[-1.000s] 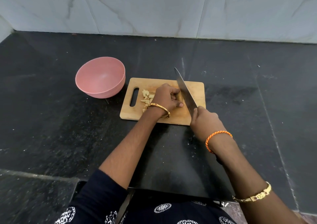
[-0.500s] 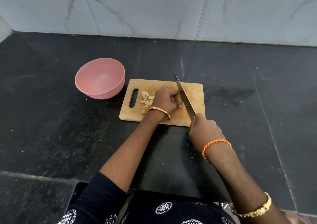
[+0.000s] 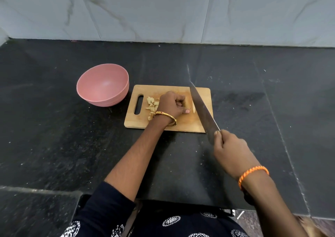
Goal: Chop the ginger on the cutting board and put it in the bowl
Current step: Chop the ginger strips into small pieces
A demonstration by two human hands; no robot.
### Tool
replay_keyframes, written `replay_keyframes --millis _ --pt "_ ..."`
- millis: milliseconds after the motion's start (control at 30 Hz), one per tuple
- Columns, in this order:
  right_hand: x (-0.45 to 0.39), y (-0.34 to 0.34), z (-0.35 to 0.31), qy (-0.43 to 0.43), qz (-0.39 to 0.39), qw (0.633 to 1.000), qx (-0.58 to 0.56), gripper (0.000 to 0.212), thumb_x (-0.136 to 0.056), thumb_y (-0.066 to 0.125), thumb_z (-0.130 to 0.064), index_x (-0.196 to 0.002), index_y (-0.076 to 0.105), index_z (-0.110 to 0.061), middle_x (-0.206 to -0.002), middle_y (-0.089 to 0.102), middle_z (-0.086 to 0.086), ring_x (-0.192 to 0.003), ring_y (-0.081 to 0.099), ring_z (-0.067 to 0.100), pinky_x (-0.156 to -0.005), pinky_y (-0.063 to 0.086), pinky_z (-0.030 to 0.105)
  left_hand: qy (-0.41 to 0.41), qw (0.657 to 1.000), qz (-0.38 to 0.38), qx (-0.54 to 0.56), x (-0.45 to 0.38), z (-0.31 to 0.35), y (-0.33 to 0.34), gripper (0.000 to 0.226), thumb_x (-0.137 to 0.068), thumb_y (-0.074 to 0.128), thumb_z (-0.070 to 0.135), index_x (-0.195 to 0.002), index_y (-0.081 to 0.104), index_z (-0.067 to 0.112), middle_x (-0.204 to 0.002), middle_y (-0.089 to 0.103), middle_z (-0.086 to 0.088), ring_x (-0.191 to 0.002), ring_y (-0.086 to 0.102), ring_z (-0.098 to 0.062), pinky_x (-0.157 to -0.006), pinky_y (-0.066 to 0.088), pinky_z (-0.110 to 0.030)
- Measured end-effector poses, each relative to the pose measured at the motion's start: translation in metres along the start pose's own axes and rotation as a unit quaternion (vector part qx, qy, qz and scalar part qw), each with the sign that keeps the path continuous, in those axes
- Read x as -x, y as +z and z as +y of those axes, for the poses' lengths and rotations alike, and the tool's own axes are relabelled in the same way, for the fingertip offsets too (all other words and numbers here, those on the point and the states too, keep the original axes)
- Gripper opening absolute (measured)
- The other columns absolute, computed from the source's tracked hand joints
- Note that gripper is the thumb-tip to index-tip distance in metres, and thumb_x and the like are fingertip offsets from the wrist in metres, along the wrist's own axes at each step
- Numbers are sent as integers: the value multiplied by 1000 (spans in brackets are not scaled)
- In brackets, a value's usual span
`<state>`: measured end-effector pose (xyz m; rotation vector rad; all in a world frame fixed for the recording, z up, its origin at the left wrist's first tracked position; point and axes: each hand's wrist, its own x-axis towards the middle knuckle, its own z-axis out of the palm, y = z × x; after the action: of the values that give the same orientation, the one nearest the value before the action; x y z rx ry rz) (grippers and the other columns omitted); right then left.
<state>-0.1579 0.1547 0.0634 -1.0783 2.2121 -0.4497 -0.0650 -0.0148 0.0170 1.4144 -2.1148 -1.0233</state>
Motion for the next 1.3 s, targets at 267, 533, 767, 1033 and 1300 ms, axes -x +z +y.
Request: replay_keyframes --millis 267,533,767,1033,1300 --pt "-47 18 -22 -15 27 999 -9 37 -101 27 -33 -100 55 -9 -97 60 17 -86 57 32 -80 48 37 7 1000 -4 -16 -2 0 0 56 -69 81 13 -120 60 4 -110 65 -8 -80 53 -6 -76 42 -14" --pt "-51 22 -25 -16 15 999 33 31 -101 28 -34 -96 50 -12 -94 59 15 -86 61 32 -83 53 45 7 1000 -3 -9 -4 -2 0 56 -68 81 13 -119 61 4 -110 64 -8 -80 53 -6 -77 43 -14" --pt "-52 18 -31 -11 -11 996 85 28 -101 31 -28 -108 50 -8 -96 58 15 -91 61 33 -83 53 44 12 1000 9 -1 -4 -4 1 55 -66 82 12 -117 62 4 -105 65 -6 -80 54 -8 -71 42 -11" --pt "-28 19 -23 -2 -19 993 116 17 -102 30 -25 -97 40 -12 -88 48 12 -85 56 30 -72 47 38 11 999 21 21 -4 -7 4 54 -65 82 6 -116 63 2 -100 66 -6 -73 54 -4 -55 39 2" --pt "-17 20 -16 9 -34 992 120 22 -102 30 -26 -108 45 -11 -95 55 12 -89 61 29 -79 53 41 20 1000 6 5 0 -3 -1 51 -65 82 5 -113 65 1 -90 61 -1 -78 56 -9 -57 39 0"
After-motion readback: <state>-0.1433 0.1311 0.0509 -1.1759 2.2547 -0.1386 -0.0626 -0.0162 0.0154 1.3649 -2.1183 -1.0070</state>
